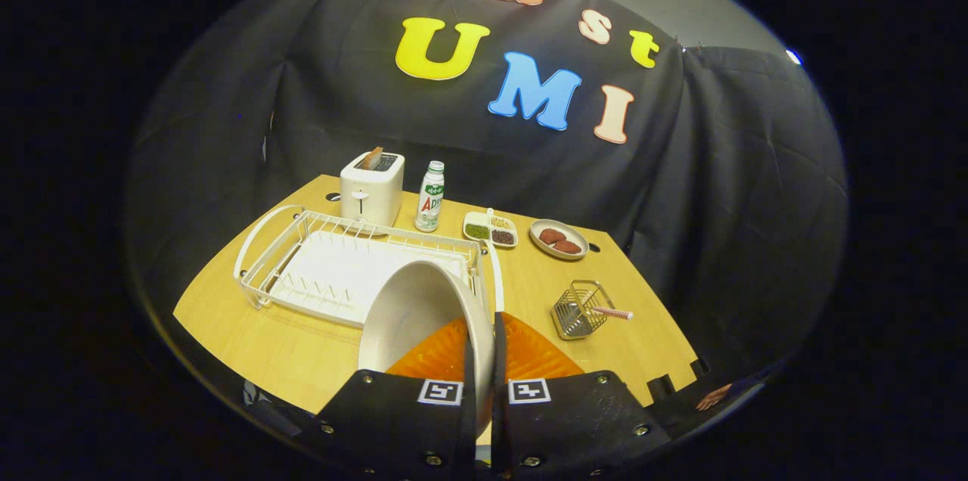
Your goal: Take the plate from the dish rack, then take the spoon from the basket and place it into the plate.
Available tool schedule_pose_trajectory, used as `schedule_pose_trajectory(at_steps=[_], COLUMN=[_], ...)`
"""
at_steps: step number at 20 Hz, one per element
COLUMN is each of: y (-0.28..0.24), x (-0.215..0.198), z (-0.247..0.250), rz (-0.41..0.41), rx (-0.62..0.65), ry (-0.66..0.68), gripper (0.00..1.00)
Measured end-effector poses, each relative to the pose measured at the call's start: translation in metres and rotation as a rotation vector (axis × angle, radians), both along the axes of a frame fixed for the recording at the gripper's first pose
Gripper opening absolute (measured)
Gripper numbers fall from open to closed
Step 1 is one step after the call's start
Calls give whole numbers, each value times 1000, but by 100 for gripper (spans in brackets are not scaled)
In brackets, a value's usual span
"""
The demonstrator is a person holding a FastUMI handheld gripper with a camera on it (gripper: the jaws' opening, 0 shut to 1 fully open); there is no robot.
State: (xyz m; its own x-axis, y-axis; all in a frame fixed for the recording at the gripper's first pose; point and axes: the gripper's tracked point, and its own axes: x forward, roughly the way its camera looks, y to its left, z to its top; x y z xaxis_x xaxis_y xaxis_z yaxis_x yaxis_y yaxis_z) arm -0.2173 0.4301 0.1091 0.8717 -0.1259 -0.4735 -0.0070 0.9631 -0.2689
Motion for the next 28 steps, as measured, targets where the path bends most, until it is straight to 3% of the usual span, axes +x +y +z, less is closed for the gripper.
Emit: schedule_pose_trajectory(at_steps=[9,15,22,28], y=[-14,-18,-26,-42], x=[-28,-23,-11,2], z=[-57,-89,-119,-139], rz=[-4,-18,-100,-124], rx=[70,101,292,317], ry=[104,149,177,182], gripper=[8,8,8,8])
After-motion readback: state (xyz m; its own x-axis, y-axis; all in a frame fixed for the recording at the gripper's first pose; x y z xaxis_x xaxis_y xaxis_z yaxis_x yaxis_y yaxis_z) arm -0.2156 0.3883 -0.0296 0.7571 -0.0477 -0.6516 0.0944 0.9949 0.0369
